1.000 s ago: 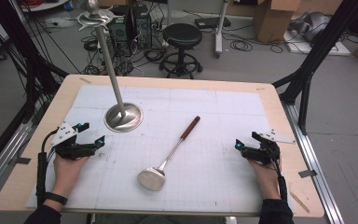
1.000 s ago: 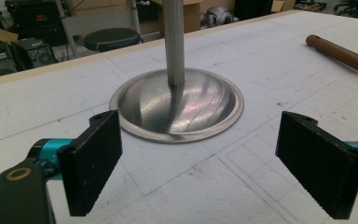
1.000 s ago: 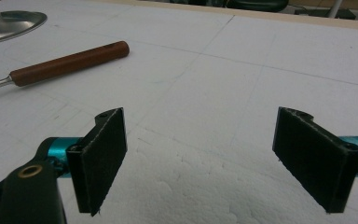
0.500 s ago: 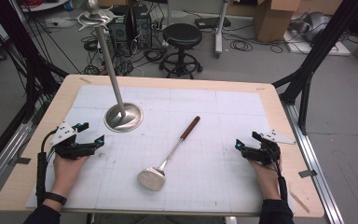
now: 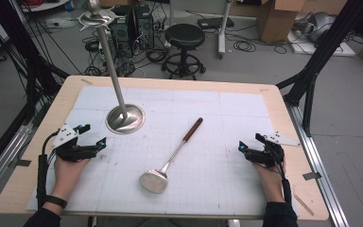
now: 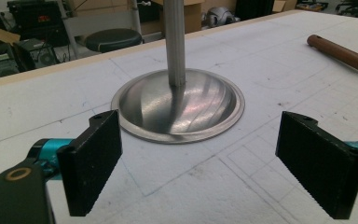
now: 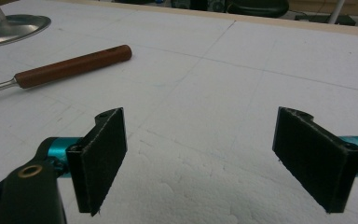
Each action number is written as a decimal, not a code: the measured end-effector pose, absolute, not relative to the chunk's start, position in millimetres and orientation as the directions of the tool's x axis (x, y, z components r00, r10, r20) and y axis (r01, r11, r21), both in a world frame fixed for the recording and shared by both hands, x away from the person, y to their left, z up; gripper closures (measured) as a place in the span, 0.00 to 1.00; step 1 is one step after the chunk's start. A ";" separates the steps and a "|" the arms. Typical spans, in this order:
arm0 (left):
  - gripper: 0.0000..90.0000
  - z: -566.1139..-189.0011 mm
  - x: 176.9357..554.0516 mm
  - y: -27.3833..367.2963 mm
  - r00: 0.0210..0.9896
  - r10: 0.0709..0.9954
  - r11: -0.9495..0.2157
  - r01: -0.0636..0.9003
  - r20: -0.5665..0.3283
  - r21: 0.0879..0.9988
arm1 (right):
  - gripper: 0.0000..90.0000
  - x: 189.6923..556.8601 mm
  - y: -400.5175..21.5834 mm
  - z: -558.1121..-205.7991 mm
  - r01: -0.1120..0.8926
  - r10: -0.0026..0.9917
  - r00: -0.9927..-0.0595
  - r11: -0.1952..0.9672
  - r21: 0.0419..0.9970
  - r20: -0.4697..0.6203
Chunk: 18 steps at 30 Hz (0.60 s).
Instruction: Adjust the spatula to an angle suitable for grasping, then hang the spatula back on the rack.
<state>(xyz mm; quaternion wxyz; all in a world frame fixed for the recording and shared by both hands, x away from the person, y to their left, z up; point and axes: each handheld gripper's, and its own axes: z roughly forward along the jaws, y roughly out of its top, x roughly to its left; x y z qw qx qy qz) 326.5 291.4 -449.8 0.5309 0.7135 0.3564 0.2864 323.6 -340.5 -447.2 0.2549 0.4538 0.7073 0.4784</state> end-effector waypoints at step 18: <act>0.18 -414.1 320.7 279.5 0.644 0.761 -0.073 0.194 -0.071 0.978 | 0.19 323.9 -340.1 -447.3 0.394 0.882 -0.467 0.144 0.908 0.063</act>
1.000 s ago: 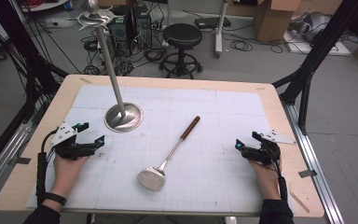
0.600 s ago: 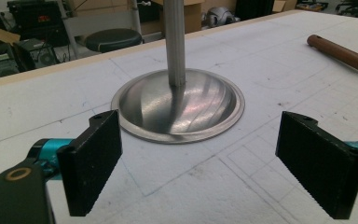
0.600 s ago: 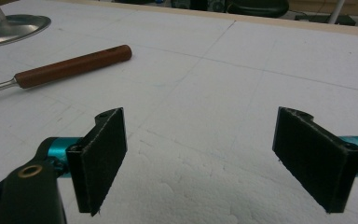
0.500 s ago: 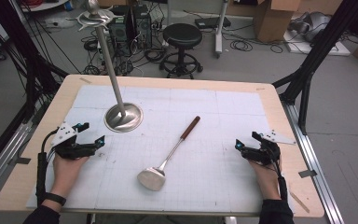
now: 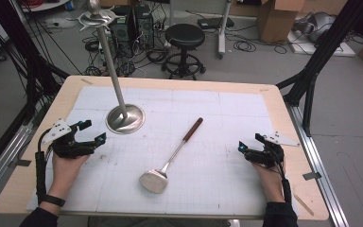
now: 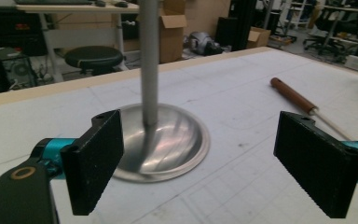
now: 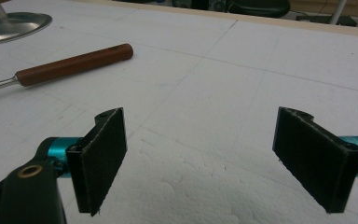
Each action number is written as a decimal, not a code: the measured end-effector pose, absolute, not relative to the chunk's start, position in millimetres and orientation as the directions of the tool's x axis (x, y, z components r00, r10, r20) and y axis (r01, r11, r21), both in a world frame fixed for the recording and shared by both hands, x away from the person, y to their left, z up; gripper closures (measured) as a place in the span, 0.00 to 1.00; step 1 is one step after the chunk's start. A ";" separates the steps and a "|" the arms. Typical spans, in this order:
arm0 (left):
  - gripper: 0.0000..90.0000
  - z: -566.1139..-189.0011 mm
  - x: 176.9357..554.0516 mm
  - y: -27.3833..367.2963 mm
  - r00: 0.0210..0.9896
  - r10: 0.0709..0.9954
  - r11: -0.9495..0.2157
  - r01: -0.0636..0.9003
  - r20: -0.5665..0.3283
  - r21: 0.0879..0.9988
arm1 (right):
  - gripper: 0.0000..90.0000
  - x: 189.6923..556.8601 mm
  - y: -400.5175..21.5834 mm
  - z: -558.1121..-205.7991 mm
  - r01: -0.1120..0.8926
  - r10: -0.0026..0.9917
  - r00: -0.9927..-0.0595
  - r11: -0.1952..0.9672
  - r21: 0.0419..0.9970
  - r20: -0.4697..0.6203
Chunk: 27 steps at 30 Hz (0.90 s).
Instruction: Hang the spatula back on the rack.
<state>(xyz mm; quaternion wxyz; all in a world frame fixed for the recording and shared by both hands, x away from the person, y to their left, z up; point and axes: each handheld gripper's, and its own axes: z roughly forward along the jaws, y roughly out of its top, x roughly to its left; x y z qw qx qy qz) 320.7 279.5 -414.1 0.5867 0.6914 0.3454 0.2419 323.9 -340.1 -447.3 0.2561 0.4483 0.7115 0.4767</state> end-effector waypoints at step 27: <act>0.18 -389.8 338.5 147.7 0.816 0.571 -0.217 0.258 -0.092 0.941 | 0.19 323.0 -340.0 -447.3 0.394 0.880 -0.469 0.134 0.909 0.074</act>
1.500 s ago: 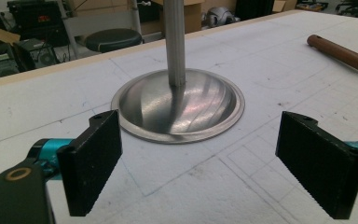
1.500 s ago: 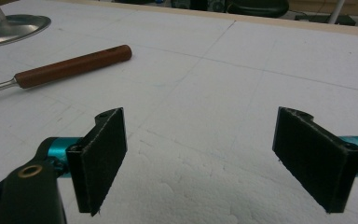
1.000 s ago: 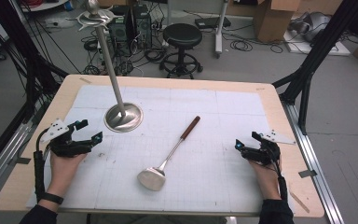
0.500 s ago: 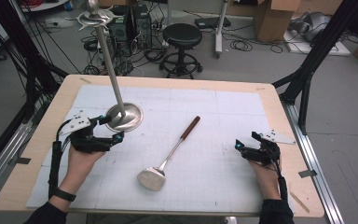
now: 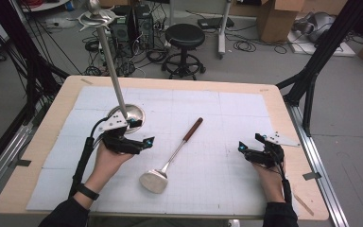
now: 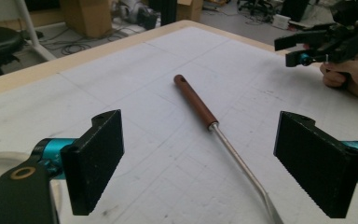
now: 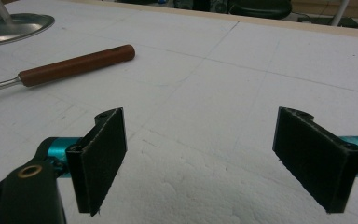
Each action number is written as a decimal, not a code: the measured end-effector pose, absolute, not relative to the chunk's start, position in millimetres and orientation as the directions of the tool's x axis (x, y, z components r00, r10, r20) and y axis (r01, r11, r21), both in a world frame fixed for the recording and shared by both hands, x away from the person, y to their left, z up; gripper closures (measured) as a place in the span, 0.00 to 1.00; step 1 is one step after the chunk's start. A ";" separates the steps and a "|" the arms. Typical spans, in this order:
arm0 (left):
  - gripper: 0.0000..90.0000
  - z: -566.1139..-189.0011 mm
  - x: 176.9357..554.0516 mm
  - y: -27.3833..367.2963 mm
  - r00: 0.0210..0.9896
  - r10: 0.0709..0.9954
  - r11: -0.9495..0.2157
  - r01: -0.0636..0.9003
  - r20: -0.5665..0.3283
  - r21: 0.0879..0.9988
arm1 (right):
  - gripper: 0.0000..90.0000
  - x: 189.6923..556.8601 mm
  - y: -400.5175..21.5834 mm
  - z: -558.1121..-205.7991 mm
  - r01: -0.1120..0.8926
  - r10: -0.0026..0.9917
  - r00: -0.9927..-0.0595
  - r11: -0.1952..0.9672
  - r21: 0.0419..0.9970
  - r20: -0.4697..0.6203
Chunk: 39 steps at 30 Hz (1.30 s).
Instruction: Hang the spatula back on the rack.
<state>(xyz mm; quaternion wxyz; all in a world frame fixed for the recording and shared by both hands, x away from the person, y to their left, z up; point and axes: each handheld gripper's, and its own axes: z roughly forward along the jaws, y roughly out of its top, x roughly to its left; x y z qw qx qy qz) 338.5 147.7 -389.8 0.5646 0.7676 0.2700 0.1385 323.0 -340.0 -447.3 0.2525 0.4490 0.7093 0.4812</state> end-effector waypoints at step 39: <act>0.32 -431.0 357.8 37.8 0.836 0.544 -0.496 0.390 -0.072 0.776 | 0.18 322.6 -340.3 -447.4 0.387 0.879 -0.472 0.136 0.912 0.069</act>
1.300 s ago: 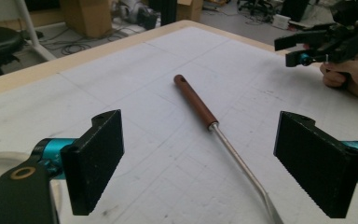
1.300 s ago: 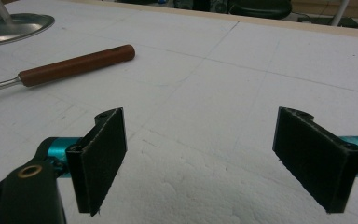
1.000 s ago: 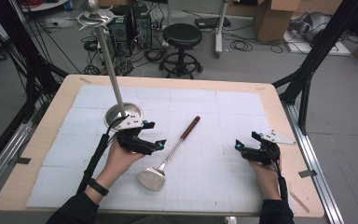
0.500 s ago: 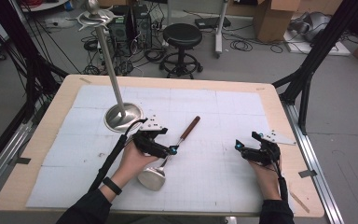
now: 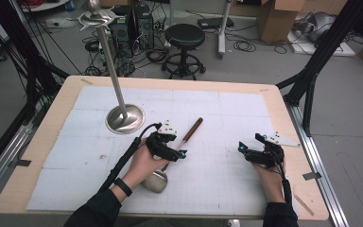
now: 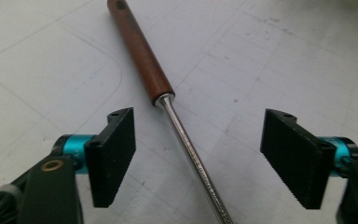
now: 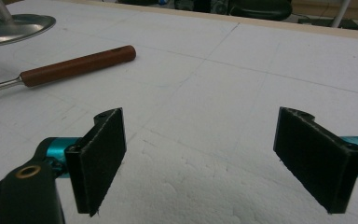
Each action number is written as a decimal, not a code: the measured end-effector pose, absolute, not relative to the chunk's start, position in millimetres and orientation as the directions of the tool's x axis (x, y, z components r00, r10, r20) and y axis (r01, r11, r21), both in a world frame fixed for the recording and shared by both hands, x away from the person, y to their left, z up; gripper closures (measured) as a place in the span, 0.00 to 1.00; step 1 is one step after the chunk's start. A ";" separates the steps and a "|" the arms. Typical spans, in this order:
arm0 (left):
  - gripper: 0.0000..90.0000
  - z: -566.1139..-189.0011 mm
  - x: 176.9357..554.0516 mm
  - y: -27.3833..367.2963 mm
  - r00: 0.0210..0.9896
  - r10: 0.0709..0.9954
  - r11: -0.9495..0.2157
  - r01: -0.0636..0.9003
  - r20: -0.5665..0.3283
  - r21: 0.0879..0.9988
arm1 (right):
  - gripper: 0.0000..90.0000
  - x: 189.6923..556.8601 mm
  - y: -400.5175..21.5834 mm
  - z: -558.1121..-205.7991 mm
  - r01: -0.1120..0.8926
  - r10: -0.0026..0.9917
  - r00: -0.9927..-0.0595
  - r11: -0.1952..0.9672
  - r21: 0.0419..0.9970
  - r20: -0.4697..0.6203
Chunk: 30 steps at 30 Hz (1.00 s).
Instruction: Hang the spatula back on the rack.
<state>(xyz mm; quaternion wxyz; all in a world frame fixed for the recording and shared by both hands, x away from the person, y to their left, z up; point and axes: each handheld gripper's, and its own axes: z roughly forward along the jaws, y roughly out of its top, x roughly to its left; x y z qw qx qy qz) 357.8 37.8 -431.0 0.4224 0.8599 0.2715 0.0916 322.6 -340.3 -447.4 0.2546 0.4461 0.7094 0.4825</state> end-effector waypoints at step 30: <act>0.82 -432.5 364.2 31.7 0.779 0.626 -0.580 0.493 -0.034 0.649 | 0.18 322.4 -340.8 -447.4 0.380 0.875 -0.479 0.141 0.914 0.064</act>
